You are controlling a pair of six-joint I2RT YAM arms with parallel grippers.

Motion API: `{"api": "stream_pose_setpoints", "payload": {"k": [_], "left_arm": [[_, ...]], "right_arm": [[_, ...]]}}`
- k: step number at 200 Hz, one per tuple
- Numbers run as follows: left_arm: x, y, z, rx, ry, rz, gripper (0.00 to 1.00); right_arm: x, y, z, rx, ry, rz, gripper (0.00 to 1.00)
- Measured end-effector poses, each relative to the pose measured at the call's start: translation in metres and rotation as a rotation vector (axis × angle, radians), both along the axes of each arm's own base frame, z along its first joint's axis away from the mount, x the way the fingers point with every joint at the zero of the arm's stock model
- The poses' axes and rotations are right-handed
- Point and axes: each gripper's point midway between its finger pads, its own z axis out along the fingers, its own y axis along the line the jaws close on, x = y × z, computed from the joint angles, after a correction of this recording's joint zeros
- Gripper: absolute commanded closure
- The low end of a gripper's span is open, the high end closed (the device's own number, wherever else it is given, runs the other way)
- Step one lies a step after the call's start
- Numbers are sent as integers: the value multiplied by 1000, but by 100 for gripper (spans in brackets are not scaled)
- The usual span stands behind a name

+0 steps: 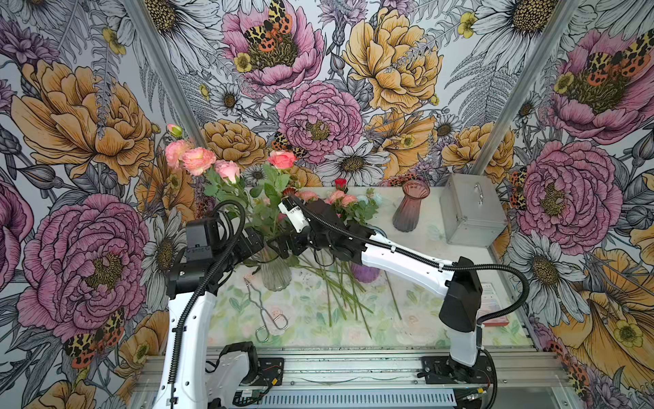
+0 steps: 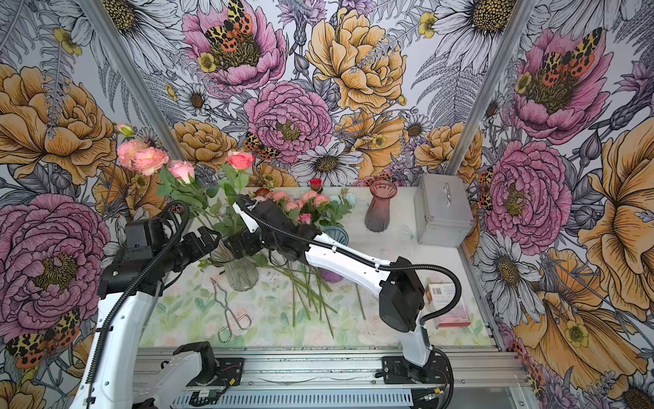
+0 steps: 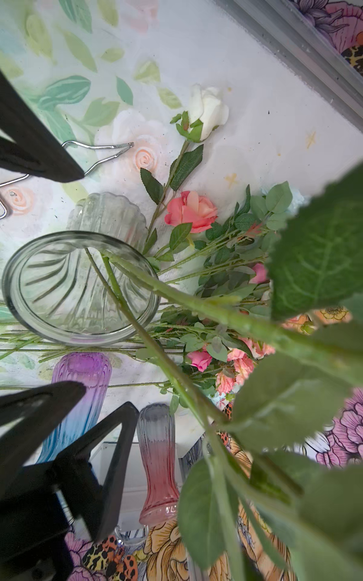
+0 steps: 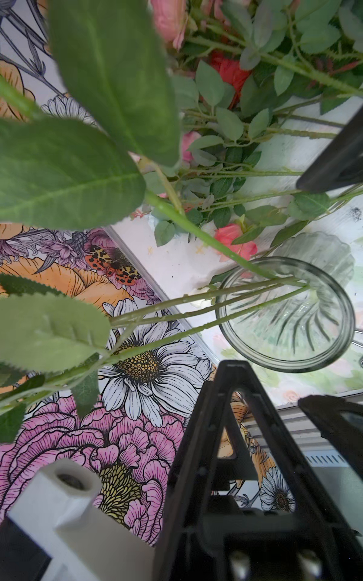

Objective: Place the pink flowers into the vase
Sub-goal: Move the vase to the center of the board, then pick up the flower at the center of the board.

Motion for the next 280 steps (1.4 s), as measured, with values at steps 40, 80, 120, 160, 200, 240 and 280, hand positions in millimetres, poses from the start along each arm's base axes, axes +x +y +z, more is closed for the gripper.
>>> {"api": "stream_pose_setpoints", "payload": {"k": [40,80,120,160,200,240,280], "left_arm": [[-9,-3,18,52,-54,-6,1],[-12,-11,46,130,-134,-38,1],[-13,-38,96,202,-300,-143,1],[-7,-82,136,223,-452,-288,1],[19,-139,142,281,-494,-459,1],[54,-133,160,271,-521,-412,1],[59,-92,191,185,-603,-304,2]], "right_arm": [[-8,-24,20,5,-44,-22,1],[-6,-60,48,21,-107,-78,1],[24,-110,63,18,-154,-199,1],[50,-150,58,-28,-156,-311,1],[53,-150,32,-98,-114,-316,1],[57,-135,-18,-187,-40,-299,3],[51,-117,-54,-250,15,-267,10]]}}
